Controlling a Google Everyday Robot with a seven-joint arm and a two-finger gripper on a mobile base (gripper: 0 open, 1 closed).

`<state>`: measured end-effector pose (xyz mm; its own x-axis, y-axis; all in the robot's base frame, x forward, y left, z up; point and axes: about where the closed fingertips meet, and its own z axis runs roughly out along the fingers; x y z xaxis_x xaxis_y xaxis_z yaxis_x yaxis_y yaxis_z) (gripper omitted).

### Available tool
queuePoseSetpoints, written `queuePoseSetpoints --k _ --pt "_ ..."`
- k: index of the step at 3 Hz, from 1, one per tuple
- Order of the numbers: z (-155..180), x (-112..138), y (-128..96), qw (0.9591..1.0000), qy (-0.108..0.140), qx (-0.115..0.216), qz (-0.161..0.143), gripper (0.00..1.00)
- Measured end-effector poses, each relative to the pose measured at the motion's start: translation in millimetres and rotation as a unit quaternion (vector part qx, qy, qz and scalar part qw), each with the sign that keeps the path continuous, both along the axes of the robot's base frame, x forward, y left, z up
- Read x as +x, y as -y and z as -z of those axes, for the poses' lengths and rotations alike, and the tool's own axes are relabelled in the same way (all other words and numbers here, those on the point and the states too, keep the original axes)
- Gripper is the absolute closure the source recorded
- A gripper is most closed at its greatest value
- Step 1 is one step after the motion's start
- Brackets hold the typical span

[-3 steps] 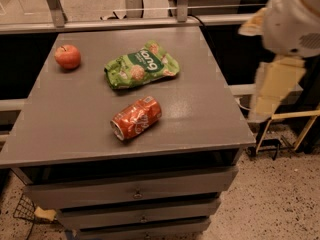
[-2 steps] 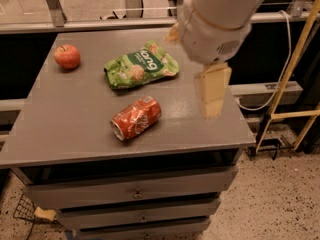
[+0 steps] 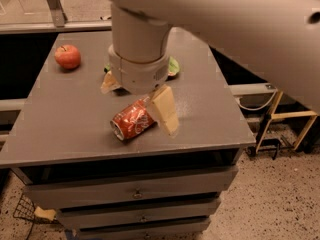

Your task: Place coke can upright

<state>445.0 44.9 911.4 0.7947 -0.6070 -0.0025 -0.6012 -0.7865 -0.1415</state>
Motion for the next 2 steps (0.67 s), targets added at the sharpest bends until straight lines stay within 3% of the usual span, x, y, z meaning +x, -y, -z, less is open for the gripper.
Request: queuePoseSetpoints --k 1,2 --pt "24 17 -13 0.9997 0.003 -0.026 -0.003 0.0" --pt "46 35 -22 0.9985 0.003 -0.039 0.039 0.0"
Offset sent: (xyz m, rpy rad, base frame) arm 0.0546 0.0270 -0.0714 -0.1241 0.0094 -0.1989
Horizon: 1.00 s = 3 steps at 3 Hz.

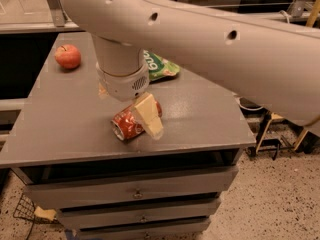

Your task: Place coke can upright

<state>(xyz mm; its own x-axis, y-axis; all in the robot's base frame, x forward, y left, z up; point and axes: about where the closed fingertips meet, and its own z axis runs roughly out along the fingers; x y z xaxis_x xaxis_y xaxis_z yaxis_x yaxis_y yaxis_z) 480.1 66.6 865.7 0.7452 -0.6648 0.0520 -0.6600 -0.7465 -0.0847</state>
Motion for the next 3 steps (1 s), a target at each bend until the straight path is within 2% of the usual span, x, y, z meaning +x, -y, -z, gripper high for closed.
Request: queuePoseSetpoints --k 1,2,3 --pt "14 16 -2 0.9993 -0.001 -0.005 0.037 0.0" --pt "26 25 1 0.9979 -0.007 -0.01 0.064 0.23" --pt "29 27 3 0.997 -0.009 -0.012 0.075 0.46"
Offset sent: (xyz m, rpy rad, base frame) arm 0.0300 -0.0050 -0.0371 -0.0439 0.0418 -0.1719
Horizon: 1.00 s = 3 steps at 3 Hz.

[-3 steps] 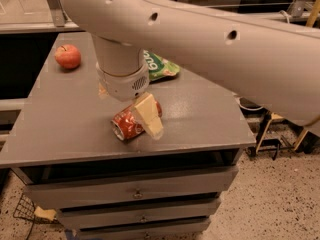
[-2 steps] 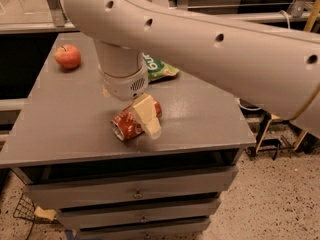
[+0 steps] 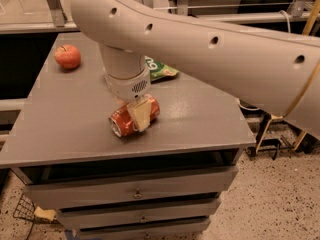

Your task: Place coke can upright

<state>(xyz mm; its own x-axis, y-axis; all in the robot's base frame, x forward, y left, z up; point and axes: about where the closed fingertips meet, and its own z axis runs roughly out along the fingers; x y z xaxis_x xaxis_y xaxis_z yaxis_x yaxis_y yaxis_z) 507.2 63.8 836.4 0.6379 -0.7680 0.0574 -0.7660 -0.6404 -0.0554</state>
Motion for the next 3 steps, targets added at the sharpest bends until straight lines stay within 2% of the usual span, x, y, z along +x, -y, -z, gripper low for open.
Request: queuePoseSetpoints --k 1,2,3 --pt "-4 0 5 0.9995 -0.012 -0.008 0.029 0.77" --pt "-30 4 10 0.9966 -0.04 0.011 0.071 0.99" --pt "-59 22 3 0.9879 -0.073 0.074 0.115 1.0"
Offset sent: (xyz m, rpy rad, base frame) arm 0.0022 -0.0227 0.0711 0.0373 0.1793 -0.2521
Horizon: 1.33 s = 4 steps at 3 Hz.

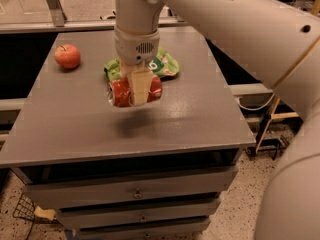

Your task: Place coke can upright

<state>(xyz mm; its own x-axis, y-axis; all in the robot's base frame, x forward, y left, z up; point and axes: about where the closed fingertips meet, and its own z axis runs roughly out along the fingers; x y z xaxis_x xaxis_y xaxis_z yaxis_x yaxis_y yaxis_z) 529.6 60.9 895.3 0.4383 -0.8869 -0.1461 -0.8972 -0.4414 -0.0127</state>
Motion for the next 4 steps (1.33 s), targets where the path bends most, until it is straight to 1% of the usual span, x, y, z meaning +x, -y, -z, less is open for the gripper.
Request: queuePoseSetpoints --k 1,2,3,4 --pt "-27 12 -1 0.9887 -0.049 0.116 0.082 1.0" --pt "-30 7 -8 0.9864 -0.055 0.135 0.077 1.0" --pt "-28 10 -10 0.9832 -0.045 0.154 0.087 1.0" --pt "-21 -17 -11 0.9643 -0.059 0.24 0.095 1.0"
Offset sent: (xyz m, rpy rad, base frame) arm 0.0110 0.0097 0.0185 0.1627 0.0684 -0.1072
